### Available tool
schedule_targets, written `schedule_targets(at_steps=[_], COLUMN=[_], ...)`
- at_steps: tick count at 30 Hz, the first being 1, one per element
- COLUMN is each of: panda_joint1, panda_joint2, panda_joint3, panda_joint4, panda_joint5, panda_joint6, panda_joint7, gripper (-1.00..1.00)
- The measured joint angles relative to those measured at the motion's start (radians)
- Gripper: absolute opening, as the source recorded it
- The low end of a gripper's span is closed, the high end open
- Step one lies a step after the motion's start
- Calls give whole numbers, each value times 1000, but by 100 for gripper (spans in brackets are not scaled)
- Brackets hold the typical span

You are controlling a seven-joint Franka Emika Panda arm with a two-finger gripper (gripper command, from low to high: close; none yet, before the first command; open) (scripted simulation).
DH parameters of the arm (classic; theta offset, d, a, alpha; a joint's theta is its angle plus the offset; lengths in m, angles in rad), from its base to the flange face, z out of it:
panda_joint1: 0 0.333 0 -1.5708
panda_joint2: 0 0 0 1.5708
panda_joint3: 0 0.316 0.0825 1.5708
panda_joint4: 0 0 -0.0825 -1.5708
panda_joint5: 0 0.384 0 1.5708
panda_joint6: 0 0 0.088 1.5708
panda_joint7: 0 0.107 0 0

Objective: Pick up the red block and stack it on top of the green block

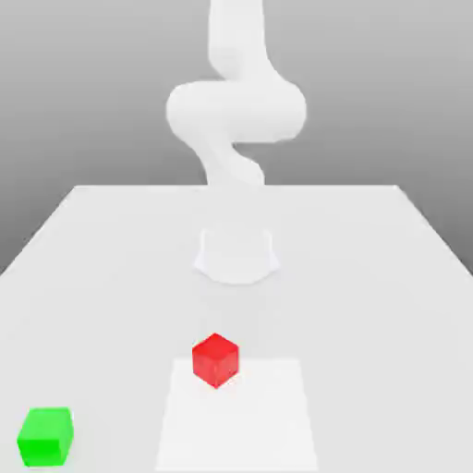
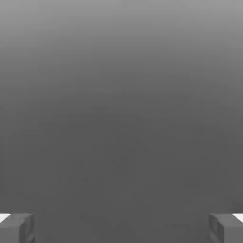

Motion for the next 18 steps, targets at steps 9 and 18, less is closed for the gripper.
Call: schedule_targets(at_steps=[9,18], panda_joint1=[-110,-191], panda_joint2=[269,652], panda_joint3=[82,111], panda_joint4=[-276,-542], panda_joint5=[1,20], panda_joint6=[211,502], panda_joint7=[264,538], gripper=[0,0])
